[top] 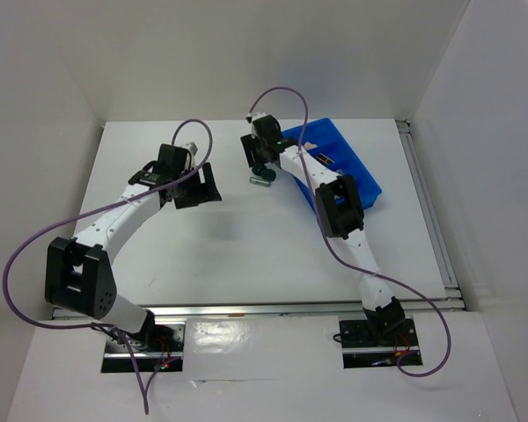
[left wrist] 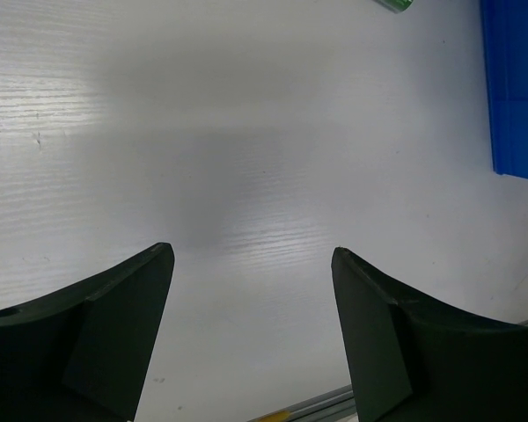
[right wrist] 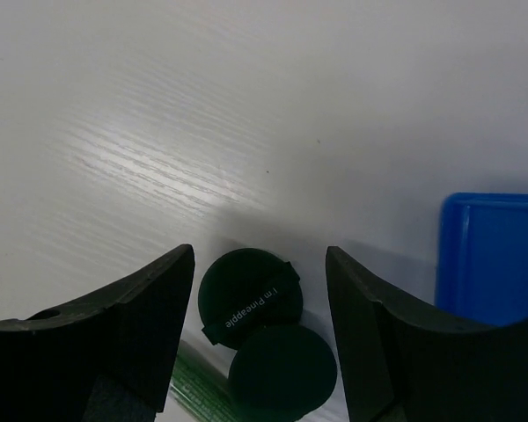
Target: Organize the makeup
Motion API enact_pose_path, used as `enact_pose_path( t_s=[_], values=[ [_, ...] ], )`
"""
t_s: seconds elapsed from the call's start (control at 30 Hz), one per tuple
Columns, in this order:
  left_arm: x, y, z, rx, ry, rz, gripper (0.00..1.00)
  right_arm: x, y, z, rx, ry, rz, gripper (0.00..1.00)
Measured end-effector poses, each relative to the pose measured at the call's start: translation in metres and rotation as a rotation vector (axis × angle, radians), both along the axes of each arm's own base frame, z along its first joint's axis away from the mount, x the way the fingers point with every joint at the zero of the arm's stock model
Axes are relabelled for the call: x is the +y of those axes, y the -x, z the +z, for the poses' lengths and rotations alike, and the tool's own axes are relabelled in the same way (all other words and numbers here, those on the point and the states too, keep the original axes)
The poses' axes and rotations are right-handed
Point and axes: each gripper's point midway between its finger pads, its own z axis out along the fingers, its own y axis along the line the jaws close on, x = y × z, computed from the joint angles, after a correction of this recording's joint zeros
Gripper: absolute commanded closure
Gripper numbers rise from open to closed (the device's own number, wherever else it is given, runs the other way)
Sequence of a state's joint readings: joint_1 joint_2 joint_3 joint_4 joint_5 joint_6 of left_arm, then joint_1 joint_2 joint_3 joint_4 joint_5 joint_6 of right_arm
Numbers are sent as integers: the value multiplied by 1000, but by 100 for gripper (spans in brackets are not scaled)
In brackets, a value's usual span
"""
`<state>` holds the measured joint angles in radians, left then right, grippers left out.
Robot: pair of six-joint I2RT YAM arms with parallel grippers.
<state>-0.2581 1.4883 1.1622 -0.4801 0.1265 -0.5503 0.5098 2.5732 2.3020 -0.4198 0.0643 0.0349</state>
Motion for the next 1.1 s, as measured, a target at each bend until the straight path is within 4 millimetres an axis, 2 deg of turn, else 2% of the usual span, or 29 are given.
enact_pose_path(
  t_s=[0.23, 0.3, 0.33, 0.37, 0.5, 0.63, 0.77, 0.9, 0.97, 1.1],
  values=[
    [0, 0, 0, 0, -2, 1, 14, -1, 8, -28, 47, 25, 5, 35],
    [1, 1, -1, 3, -3, 2, 14, 0, 8, -28, 49, 21, 3, 40],
    [1, 1, -2, 4, -3, 2, 14, 0, 8, -28, 46, 19, 3, 44],
    [1, 1, -2, 6, -4, 2, 14, 0, 8, -28, 47, 17, 3, 56],
    [1, 1, -2, 5, -4, 2, 14, 0, 8, -28, 46, 16, 1, 84],
    [1, 1, -2, 6, -4, 2, 14, 0, 6, -27, 45, 1, 8, 97],
    [1, 1, -1, 4, -6, 4, 14, 8, 6, -24, 44, -47, 29, 98],
    [3, 2, 1, -3, -9, 8, 14, 22, 15, -18, 42, -124, 68, 98],
    [3, 2, 3, -6, -9, 8, 14, 29, 17, -7, 31, -164, 82, 98],
    [3, 3, 4, -10, -8, 8, 14, 39, 11, 29, -30, -236, 97, 98]
  ],
)
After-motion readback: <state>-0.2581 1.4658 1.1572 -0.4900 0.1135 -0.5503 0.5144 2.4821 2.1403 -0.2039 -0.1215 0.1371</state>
